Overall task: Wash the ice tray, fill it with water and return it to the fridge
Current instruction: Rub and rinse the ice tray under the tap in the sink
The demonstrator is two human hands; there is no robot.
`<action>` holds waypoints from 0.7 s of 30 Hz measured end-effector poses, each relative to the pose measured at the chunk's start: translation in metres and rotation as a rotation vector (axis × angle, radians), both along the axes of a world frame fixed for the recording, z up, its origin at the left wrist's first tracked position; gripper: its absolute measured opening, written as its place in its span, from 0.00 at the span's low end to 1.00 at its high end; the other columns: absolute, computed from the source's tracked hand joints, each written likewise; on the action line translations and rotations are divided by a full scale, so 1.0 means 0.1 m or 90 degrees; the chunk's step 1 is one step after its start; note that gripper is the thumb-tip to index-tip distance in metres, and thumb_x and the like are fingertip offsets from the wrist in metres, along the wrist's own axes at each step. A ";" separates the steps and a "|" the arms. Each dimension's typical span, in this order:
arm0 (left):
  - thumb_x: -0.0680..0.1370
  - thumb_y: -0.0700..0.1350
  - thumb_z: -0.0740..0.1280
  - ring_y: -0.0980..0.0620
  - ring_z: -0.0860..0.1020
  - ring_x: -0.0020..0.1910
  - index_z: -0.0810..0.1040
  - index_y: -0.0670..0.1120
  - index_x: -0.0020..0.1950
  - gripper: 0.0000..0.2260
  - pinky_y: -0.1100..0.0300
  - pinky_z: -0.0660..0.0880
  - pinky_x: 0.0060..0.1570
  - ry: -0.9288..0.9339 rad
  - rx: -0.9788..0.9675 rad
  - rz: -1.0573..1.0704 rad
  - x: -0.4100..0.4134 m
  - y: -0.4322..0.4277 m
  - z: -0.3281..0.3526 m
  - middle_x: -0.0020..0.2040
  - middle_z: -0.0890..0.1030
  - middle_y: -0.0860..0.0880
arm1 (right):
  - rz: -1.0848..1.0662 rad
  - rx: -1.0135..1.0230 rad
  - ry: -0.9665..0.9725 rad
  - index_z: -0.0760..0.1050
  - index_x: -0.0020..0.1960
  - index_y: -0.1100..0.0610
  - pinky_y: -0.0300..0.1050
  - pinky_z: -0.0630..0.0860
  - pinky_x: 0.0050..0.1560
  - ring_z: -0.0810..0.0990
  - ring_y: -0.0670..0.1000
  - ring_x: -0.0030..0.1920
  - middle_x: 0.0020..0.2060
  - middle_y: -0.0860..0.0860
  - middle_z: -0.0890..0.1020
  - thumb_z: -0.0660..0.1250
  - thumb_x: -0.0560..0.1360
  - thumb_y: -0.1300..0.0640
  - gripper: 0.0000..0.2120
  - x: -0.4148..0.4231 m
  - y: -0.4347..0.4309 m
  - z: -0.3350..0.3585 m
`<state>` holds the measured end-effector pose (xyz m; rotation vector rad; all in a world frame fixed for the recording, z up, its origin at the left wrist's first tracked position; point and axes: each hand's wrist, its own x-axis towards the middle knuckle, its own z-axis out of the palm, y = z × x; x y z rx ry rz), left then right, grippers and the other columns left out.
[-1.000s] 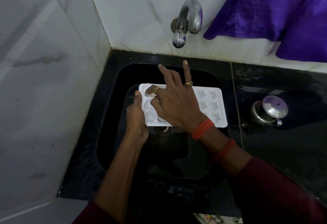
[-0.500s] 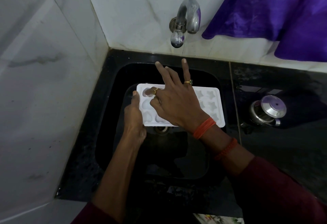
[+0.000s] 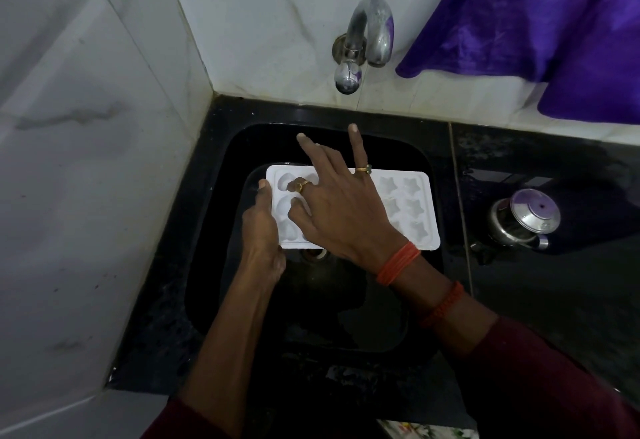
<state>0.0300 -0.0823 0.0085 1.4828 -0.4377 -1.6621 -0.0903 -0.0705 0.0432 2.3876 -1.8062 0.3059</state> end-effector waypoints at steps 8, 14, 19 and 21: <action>0.82 0.59 0.59 0.47 0.85 0.50 0.83 0.47 0.55 0.19 0.51 0.79 0.51 0.052 -0.030 -0.028 0.00 0.01 0.01 0.50 0.87 0.45 | 0.036 0.078 -0.095 0.69 0.76 0.54 0.62 0.44 0.80 0.66 0.51 0.77 0.79 0.55 0.64 0.48 0.83 0.41 0.29 0.22 0.16 -0.08; 0.82 0.60 0.60 0.50 0.86 0.47 0.81 0.47 0.55 0.19 0.52 0.81 0.50 0.083 -0.040 -0.001 0.03 0.04 0.05 0.46 0.87 0.48 | 0.014 0.133 -0.071 0.51 0.83 0.50 0.61 0.42 0.80 0.48 0.51 0.83 0.83 0.51 0.52 0.39 0.80 0.32 0.37 0.23 0.22 -0.24; 0.81 0.64 0.58 0.44 0.84 0.54 0.81 0.47 0.62 0.24 0.48 0.80 0.52 0.041 -0.036 0.009 0.05 0.08 -0.01 0.55 0.85 0.44 | -0.001 0.141 -0.065 0.48 0.83 0.47 0.62 0.43 0.80 0.46 0.51 0.83 0.83 0.51 0.50 0.39 0.80 0.31 0.36 0.13 0.22 -0.31; 0.81 0.63 0.58 0.43 0.84 0.54 0.82 0.46 0.60 0.24 0.45 0.79 0.54 0.030 -0.042 0.005 0.05 0.07 -0.02 0.54 0.85 0.43 | -0.019 0.138 -0.071 0.49 0.83 0.49 0.61 0.43 0.81 0.46 0.52 0.83 0.83 0.52 0.49 0.40 0.80 0.31 0.37 0.11 0.23 -0.33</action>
